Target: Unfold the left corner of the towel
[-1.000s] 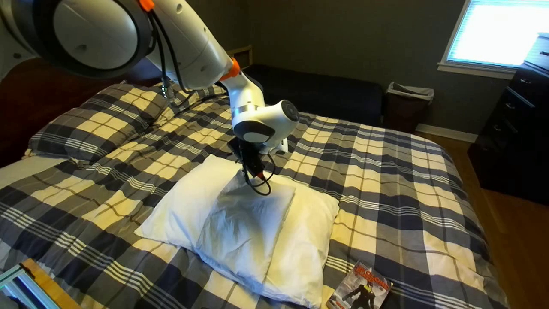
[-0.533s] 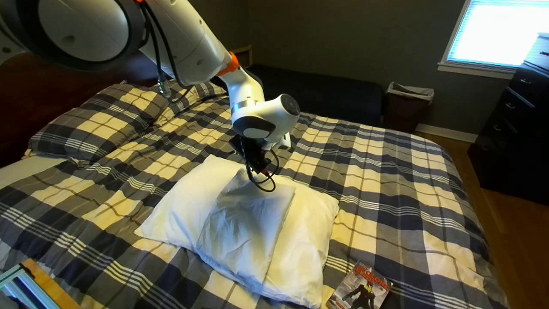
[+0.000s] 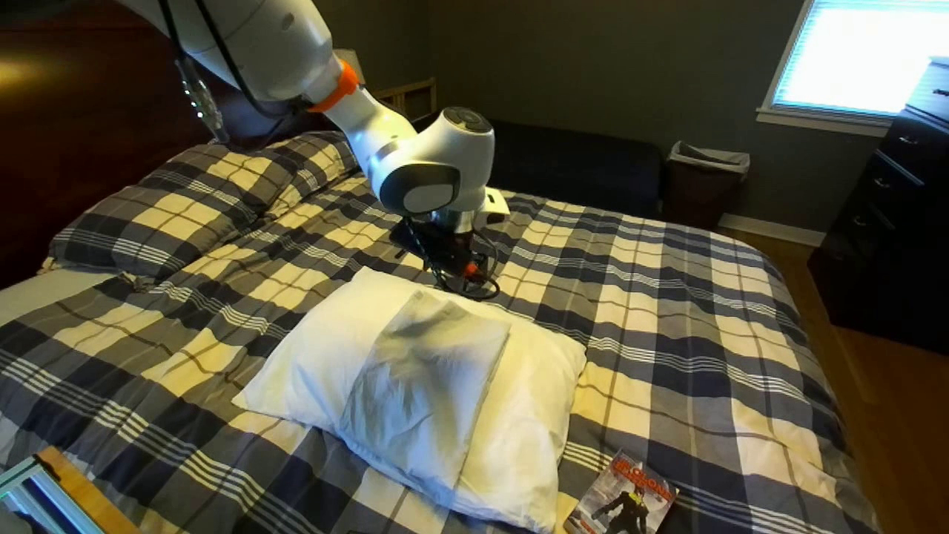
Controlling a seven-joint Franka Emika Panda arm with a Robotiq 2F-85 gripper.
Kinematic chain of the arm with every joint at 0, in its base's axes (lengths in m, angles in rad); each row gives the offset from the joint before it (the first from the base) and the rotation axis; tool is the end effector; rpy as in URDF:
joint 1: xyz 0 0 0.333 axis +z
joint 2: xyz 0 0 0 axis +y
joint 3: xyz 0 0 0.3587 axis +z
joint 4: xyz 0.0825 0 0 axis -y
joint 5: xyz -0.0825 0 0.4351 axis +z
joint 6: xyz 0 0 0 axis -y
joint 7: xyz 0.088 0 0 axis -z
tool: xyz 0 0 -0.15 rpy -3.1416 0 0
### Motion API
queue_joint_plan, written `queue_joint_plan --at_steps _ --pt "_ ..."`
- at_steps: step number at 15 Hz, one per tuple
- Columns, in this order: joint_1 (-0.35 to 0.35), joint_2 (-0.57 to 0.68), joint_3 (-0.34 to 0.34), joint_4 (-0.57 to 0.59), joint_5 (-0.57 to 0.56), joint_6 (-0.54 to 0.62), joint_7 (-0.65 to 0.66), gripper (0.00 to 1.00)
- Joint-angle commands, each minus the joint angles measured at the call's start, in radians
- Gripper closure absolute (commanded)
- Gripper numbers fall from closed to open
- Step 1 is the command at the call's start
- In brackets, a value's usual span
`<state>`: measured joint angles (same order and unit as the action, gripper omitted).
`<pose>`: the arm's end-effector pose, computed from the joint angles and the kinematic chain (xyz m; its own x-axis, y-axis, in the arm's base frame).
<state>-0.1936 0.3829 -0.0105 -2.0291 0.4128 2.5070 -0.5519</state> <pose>0.6527 -0.1276 0.2256 0.9833 0.0075 0.1818 0.0440 -0.9792 -0.1979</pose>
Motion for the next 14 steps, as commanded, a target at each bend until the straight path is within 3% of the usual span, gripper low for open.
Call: queue_joint_plan --at_steps 1,5,11,14 --pt "0.054 -0.104 -0.058 -0.117 -0.24 0.034 0.159 0.0" --pt "0.052 -0.168 -0.057 -0.171 -0.349 0.031 0.22 0.0" --pt "0.027 -0.375 -0.05 -0.339 -0.286 0.06 0.159 0.0" --pt "0.034 -0.505 -0.077 -0.427 -0.275 0.085 0.16 0.0"
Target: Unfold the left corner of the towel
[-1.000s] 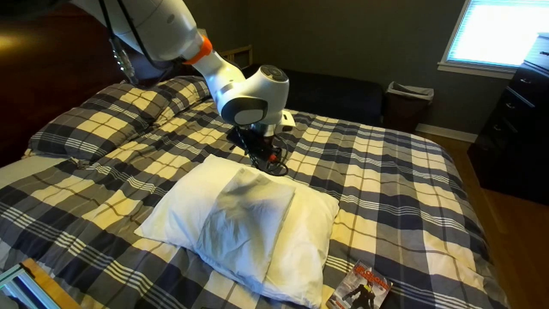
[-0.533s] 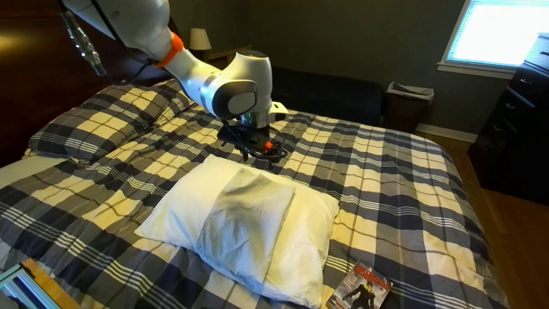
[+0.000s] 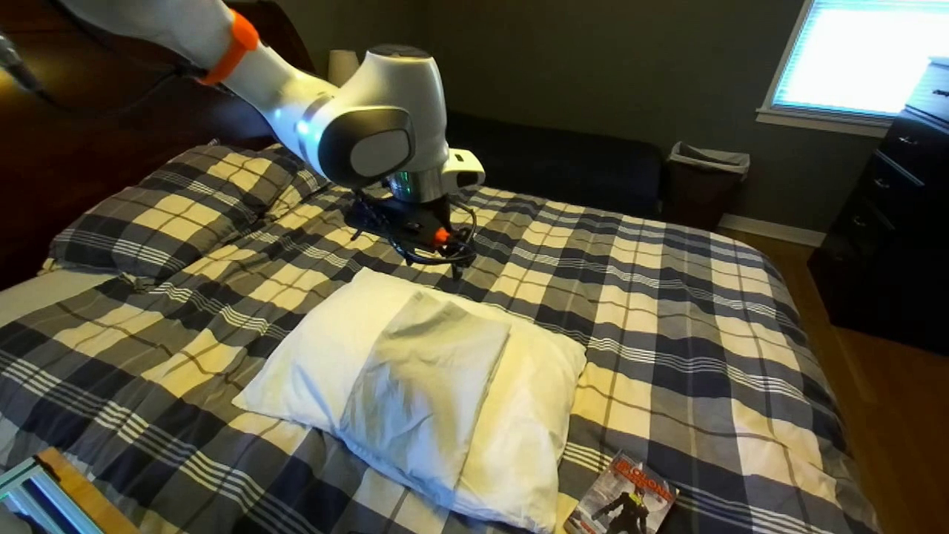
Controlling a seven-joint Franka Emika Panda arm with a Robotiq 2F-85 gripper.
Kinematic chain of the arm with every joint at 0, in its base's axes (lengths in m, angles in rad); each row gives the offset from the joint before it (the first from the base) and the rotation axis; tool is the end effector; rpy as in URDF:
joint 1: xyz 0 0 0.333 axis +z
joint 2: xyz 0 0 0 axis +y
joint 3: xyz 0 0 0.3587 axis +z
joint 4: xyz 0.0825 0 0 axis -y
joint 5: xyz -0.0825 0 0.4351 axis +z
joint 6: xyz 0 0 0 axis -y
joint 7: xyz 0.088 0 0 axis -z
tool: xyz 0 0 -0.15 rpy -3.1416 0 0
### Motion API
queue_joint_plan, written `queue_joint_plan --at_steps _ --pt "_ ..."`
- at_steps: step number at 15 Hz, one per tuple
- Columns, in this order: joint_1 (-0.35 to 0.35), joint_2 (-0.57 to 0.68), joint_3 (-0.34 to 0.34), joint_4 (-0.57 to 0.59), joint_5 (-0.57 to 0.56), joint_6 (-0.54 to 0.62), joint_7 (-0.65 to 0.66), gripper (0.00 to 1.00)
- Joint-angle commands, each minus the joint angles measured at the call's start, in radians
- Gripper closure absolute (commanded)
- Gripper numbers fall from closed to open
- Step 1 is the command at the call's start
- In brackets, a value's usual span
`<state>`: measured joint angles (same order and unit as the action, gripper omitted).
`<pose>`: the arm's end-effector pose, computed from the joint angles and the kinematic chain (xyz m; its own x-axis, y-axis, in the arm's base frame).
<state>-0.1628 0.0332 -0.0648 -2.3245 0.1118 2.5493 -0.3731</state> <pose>0.5604 -0.1286 0.3085 0.9777 0.0574 0.2021 0.0592 -0.9982 -0.0032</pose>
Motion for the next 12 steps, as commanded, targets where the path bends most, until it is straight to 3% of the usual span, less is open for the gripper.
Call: queue_joint_plan --at_steps 1,3,4,12 --pt "0.009 -0.192 -0.034 -0.151 0.017 0.045 -0.012 0.0" --pt "0.017 -0.252 -0.056 -0.177 0.009 0.042 -0.005 0.0" --pt "0.026 -0.173 -0.057 -0.105 -0.007 0.013 0.008 0.0" --pt "0.036 -0.182 -0.064 -0.11 -0.01 0.012 0.008 0.0"
